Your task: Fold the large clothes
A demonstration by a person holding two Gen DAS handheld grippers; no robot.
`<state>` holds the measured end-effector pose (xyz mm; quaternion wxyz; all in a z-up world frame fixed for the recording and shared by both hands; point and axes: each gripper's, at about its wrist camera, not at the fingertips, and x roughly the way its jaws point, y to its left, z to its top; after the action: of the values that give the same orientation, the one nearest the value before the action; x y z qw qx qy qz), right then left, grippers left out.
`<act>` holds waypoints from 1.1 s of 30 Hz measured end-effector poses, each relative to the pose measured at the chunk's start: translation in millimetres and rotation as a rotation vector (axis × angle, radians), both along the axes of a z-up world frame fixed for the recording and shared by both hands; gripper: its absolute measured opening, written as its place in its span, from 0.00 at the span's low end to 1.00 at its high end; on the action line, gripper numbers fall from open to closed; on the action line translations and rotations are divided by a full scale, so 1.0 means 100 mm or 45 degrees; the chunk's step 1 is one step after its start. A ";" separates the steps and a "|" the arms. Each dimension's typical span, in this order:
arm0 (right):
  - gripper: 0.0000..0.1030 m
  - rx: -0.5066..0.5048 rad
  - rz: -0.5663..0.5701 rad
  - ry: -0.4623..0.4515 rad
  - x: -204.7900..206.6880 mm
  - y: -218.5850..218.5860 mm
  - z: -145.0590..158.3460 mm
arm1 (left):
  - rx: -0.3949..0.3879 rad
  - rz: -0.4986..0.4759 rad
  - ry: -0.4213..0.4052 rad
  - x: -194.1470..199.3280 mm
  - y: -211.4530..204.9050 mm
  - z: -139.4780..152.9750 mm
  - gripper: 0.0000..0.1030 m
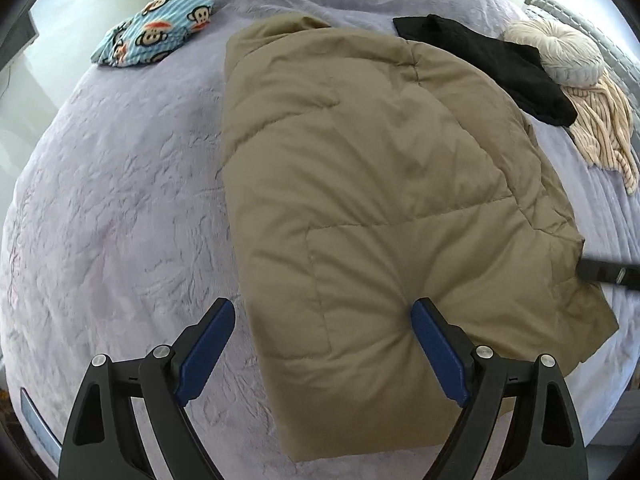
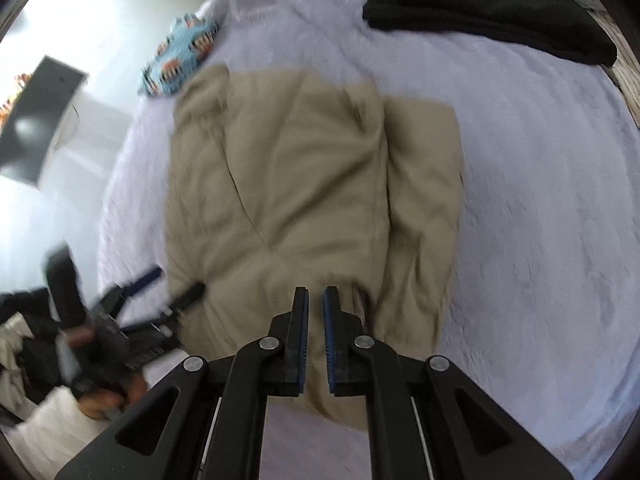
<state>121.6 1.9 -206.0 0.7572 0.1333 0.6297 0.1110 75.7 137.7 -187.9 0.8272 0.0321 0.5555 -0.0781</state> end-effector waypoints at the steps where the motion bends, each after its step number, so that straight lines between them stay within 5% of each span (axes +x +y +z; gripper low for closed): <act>1: 0.08 -0.025 -0.010 0.016 -0.05 -0.01 -0.07 | 0.001 0.000 0.002 0.00 0.00 0.00 0.88; 5: 0.08 -0.018 -0.108 0.109 -0.19 -0.09 -0.31 | 0.009 0.007 0.007 -0.02 -0.04 0.00 0.88; 17: 0.08 -0.090 -0.192 0.152 -0.26 -0.01 -0.33 | -0.025 0.041 0.086 -0.11 0.03 0.02 0.88; 26: 0.09 -0.087 -0.195 0.060 -0.26 0.20 -0.01 | -0.067 0.052 0.124 -0.03 0.10 -0.03 0.89; 28: 0.24 -0.107 -0.185 0.089 -0.23 0.25 -0.07 | -0.068 0.049 0.128 -0.03 0.11 -0.05 0.89; 30: 0.38 -0.119 -0.192 0.118 -0.21 0.28 -0.17 | -0.036 0.053 0.129 -0.01 0.12 -0.07 1.00; 33: 0.38 -0.129 -0.191 0.159 -0.19 0.32 -0.36 | -0.043 0.062 0.157 0.00 0.14 -0.13 1.00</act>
<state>102.8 33.4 -242.2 0.7283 0.1482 0.6689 0.0136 76.1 152.1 -200.5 0.7935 -0.0002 0.6046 -0.0692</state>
